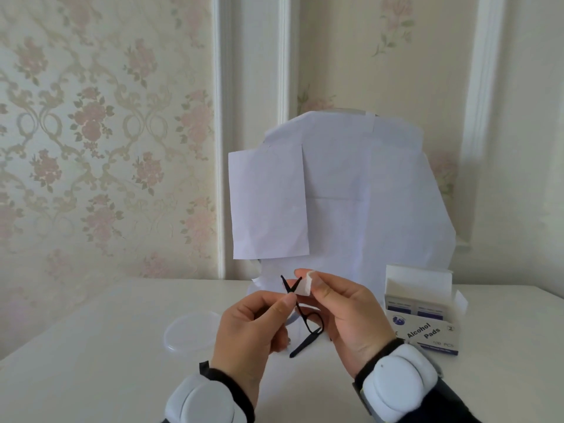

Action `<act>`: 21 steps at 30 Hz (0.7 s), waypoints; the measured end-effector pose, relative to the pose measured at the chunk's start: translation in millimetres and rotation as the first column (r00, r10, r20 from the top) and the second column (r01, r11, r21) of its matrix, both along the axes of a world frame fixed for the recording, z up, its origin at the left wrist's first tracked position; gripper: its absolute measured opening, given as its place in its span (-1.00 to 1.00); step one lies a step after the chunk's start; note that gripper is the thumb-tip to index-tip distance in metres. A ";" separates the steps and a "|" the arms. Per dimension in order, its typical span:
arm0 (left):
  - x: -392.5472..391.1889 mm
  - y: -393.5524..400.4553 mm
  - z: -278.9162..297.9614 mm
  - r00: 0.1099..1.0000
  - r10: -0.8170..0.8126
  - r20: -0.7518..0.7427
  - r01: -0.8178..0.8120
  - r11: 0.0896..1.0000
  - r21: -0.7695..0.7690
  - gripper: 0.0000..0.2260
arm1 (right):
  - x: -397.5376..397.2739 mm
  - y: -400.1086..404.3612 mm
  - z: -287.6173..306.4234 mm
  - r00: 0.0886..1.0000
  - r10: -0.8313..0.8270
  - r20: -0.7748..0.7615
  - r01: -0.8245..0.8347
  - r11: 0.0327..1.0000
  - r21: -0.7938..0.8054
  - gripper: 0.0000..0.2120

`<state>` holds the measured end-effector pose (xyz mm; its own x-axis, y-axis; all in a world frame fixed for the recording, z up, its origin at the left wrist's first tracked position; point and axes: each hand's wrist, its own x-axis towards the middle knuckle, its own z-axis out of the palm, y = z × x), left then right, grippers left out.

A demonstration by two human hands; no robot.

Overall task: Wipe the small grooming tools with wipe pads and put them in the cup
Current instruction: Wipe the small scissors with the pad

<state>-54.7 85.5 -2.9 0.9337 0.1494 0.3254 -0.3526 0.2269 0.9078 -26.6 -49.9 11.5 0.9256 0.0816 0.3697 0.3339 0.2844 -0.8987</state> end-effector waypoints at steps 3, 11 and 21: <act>0.3 -0.8 -0.8 0.998 0.041 0.038 -0.044 0.997 0.060 -0.86 | -0.6 2.1 -1.2 0.999 -0.036 0.035 0.038 0.998 -0.042 -0.66; -3.6 -2.1 0.5 0.994 0.084 0.077 -0.093 0.987 0.132 -0.87 | -0.4 2.6 -2.0 0.967 -0.207 0.150 0.237 0.946 -0.221 -0.73; -6.5 -2.0 2.7 0.991 0.099 0.086 -0.109 0.986 0.123 -0.86 | -3.7 2.6 -1.8 0.965 -0.130 0.228 0.203 0.920 -0.335 -0.81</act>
